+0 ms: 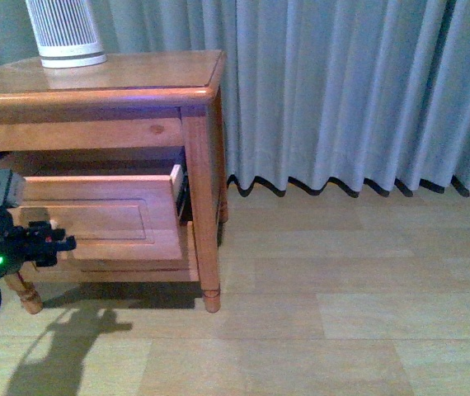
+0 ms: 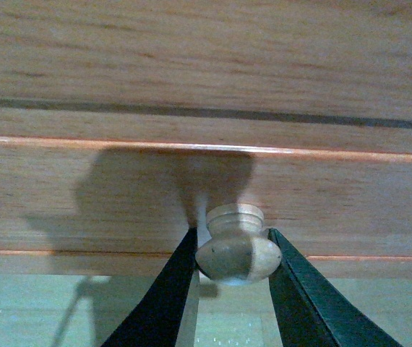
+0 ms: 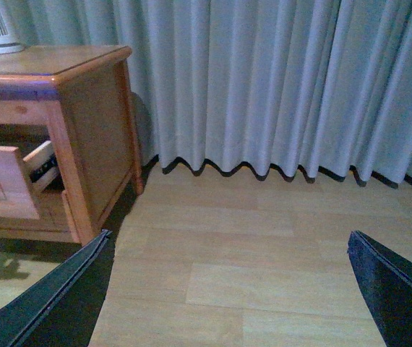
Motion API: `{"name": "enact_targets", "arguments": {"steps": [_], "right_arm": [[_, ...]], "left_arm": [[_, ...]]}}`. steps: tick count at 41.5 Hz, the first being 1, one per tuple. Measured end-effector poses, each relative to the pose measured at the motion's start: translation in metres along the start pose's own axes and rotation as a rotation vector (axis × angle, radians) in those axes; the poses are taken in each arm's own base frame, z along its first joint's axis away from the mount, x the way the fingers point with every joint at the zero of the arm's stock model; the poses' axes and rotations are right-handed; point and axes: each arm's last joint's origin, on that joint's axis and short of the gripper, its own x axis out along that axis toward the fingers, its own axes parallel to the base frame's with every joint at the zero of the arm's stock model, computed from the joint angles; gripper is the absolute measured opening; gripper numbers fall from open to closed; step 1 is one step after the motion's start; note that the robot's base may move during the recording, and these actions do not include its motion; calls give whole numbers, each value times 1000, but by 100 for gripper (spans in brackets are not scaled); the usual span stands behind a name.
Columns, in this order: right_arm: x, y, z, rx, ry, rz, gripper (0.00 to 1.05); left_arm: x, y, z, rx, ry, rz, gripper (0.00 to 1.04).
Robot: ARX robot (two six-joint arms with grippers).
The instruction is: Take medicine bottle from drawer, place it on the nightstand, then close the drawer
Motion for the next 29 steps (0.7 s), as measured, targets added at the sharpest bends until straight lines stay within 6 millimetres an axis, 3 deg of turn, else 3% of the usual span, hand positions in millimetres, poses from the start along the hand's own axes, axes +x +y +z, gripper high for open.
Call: {"name": "enact_targets", "arguments": {"steps": [7,15,21,29], "right_arm": [[0,0,0,0,0,0,98],[0,0,0,0,0,0,98],[0,0,0,0,0,0,98],[0,0,0,0,0,0,98]], "left_arm": [[-49,-2,-19,7,6,-14,25],[-90,-6,-34,0,23,-21,25],[-101,-5,-37,6,26,-10,25],[-110,-8,-35,11,25,-34,51]]}}
